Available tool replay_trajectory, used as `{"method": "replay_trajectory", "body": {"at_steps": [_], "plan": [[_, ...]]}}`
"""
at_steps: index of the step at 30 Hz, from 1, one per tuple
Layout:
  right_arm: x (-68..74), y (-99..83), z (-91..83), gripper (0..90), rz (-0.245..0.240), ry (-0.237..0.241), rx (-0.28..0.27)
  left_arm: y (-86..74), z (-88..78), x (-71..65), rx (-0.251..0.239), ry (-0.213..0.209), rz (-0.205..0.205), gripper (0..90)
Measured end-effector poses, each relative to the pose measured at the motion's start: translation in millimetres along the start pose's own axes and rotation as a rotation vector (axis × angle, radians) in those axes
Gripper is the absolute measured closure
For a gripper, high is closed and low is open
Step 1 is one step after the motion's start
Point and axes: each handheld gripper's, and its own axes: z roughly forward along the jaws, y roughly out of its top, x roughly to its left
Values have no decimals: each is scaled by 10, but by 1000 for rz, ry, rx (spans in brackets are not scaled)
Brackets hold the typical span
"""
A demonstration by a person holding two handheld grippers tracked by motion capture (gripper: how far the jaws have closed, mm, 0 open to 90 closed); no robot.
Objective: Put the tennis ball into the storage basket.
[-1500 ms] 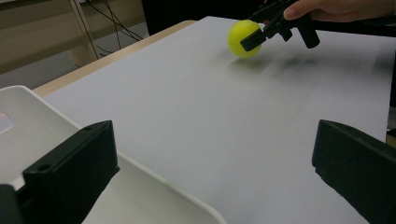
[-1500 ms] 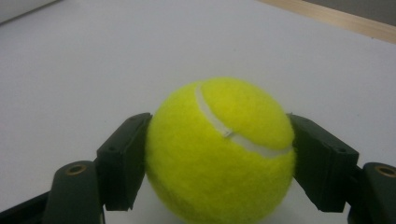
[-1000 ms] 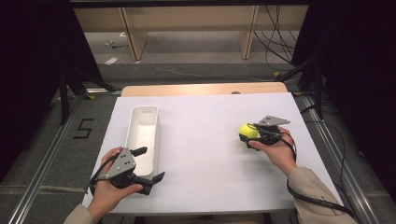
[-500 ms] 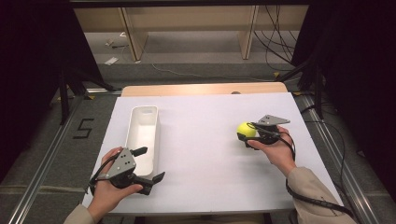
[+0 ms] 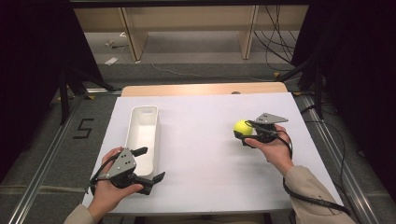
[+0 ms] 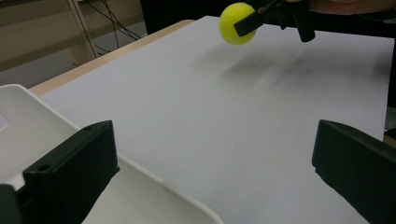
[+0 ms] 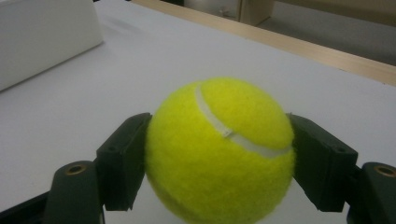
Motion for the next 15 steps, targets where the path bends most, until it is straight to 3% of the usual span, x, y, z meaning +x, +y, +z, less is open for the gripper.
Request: {"method": "replay_trajectory", "body": {"at_steps": [15], "plan": [[84,118,70,273,-7,16,-26,0,-2,0,-1,0,1,0]]}}
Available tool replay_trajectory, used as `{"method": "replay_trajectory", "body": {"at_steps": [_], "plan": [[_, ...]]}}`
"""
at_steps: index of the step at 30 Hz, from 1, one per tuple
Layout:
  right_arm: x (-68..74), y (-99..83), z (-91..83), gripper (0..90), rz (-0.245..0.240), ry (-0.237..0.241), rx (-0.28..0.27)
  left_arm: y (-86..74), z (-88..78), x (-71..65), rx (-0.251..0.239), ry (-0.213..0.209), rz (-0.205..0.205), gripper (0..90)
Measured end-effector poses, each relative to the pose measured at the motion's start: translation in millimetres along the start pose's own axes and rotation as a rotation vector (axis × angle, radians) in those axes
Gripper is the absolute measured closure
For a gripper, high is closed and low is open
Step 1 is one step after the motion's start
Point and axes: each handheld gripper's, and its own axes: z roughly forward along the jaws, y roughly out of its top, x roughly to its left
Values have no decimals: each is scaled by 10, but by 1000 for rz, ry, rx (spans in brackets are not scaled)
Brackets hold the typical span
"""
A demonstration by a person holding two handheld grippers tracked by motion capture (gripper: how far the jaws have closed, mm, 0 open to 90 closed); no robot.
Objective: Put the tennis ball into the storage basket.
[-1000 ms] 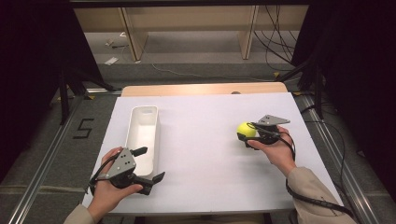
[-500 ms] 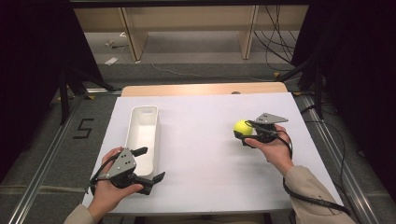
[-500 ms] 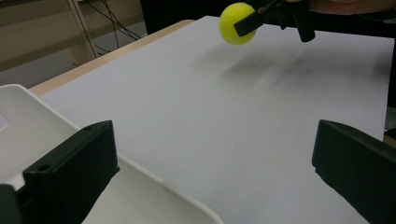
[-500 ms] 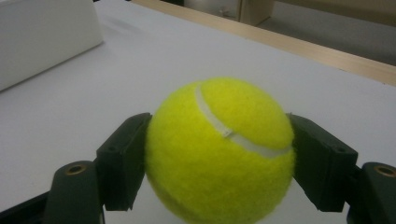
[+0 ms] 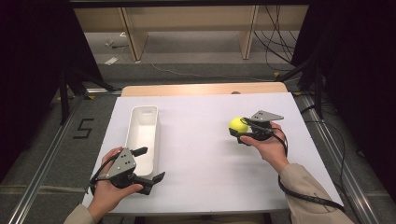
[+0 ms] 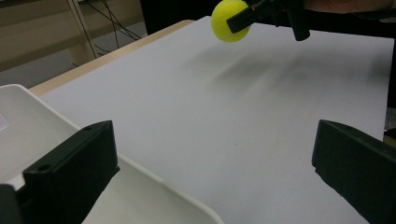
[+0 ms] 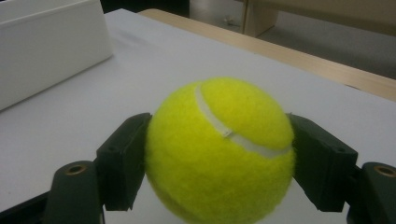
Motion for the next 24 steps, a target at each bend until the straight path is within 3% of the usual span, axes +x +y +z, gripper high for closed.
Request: {"method": "replay_trajectory", "body": {"at_steps": [24], "plan": [[83,107,82,273,-4,24,-26,1,0,-3,-1,-2,4,0]]}}
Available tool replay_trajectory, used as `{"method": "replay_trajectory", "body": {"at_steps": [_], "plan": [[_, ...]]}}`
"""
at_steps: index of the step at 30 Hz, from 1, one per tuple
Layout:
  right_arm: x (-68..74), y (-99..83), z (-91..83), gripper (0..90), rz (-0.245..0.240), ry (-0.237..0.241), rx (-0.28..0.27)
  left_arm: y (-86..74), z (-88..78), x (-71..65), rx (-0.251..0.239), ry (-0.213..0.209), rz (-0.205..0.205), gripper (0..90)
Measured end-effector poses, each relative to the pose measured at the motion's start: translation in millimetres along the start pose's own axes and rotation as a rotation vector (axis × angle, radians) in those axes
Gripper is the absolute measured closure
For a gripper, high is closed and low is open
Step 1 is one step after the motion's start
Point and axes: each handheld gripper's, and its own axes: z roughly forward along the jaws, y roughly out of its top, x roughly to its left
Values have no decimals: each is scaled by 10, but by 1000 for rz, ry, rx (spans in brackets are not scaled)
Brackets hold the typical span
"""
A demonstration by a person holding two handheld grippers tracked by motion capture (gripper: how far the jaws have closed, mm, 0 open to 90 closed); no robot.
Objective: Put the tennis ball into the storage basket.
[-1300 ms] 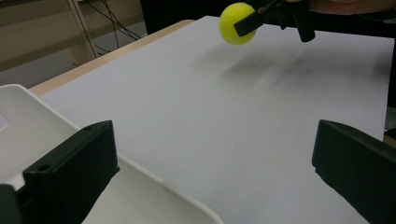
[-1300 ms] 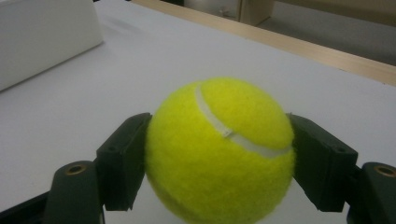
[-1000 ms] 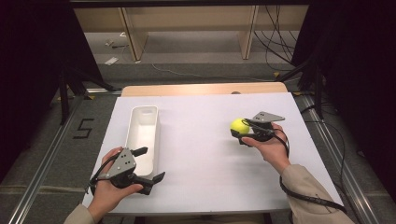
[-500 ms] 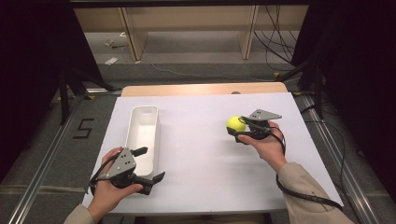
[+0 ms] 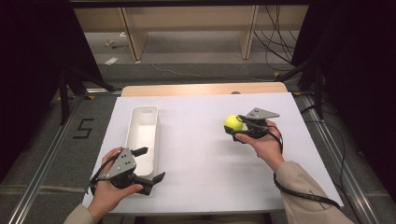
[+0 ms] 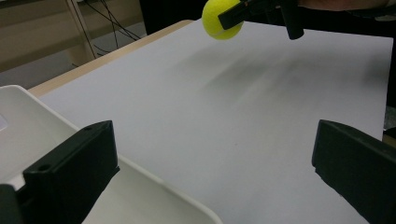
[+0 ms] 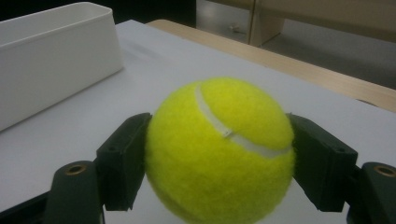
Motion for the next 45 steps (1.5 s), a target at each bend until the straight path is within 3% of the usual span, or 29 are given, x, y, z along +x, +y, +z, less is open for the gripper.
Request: {"method": "replay_trajectory", "body": {"at_steps": [45], "plan": [[225,208,208,273,-22,51,-30,1,-5,-2,-1,3,3,0]]}}
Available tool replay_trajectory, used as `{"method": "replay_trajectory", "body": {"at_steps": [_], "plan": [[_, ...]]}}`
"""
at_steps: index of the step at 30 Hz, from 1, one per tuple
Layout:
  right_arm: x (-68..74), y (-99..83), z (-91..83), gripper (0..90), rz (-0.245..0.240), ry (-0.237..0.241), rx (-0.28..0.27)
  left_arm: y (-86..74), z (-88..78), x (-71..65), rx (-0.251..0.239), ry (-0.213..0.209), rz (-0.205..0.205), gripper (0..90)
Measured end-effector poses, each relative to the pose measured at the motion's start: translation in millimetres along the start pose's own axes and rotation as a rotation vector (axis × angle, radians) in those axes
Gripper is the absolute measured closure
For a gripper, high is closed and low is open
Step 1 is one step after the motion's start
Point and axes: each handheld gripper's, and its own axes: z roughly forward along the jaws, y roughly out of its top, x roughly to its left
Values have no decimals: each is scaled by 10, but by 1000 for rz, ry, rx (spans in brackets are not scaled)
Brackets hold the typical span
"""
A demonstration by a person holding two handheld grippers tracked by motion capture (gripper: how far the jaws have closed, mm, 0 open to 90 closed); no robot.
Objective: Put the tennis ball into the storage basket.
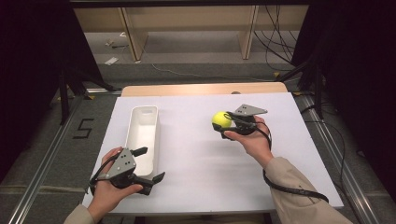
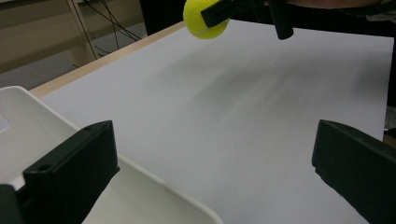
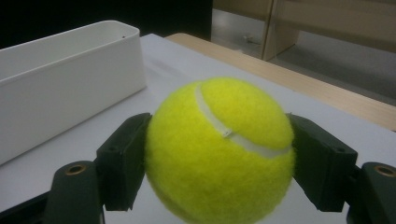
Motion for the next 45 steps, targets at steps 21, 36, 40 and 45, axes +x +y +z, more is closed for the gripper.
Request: {"method": "replay_trajectory", "body": {"at_steps": [21,36,40,45], "plan": [[89,68,97,274,-7,22,-6,1,-1,0,-1,-2,2,0],[139,112,160,274,-11,36,-15,0,-1,1,-1,-1,1,0],[151,120,174,274,-10,39,-16,0,-1,0,0,-2,2,0],[161,131,184,274,-11,41,-16,0,0,-1,0,-2,1,0]]}}
